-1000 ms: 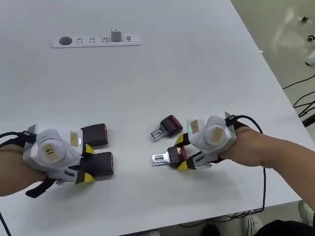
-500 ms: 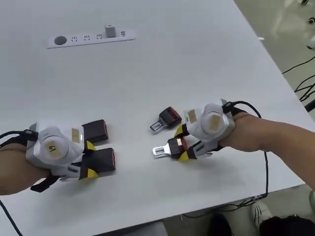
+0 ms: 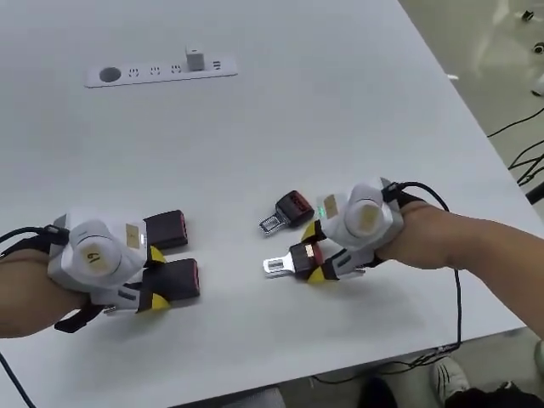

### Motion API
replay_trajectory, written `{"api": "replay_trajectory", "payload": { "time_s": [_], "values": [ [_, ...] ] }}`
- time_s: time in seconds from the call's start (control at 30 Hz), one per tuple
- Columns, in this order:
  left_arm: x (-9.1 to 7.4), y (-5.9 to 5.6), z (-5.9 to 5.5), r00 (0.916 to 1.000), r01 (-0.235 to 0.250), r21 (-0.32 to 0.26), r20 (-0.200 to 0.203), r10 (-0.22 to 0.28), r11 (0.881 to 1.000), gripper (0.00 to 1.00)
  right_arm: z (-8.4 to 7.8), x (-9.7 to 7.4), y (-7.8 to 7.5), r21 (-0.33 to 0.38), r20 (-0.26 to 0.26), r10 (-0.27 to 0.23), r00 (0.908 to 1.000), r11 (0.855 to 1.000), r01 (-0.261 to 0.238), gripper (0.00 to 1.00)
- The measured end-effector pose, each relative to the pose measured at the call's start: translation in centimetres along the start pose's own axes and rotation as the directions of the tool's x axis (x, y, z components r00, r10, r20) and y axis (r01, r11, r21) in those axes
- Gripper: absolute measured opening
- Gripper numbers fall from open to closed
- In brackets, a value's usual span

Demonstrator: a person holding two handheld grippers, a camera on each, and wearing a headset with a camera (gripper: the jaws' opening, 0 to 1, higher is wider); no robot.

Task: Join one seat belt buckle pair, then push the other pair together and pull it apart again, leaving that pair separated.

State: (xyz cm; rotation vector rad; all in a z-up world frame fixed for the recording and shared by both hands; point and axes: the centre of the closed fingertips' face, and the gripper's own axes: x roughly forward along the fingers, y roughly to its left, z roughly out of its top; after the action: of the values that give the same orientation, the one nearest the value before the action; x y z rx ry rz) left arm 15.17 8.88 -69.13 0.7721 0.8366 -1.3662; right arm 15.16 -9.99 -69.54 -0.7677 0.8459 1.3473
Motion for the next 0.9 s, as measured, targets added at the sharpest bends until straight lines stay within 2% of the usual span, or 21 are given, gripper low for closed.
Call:
{"api": "replay_trajectory", "payload": {
  "time_s": [0.47, 0.67, 0.9],
  "values": [
    [0.0, 0.0, 0.1, 1.0000, 0.000, -0.004, 0.008, 0.000, 1.000, 0.34, 0.9, 0.5, -0.4, 0.053, 0.001, -0.031, 0.9995, 0.998, 0.031, 0.34],
    [0.1, 0.2, -0.1, 1.0000, -0.001, -0.005, 0.009, 0.001, 1.000, 0.34, 2.1, 1.1, 0.3, 0.047, 0.012, -0.028, 0.9995, 0.998, 0.028, 0.34],
    [0.1, 0.2, -0.1, 1.0000, -0.002, -0.008, 0.008, 0.002, 1.000, 0.34, 3.3, 1.9, 0.3, 0.051, 0.032, -0.031, 0.9990, 0.998, 0.029, 0.34]
  ]
}}
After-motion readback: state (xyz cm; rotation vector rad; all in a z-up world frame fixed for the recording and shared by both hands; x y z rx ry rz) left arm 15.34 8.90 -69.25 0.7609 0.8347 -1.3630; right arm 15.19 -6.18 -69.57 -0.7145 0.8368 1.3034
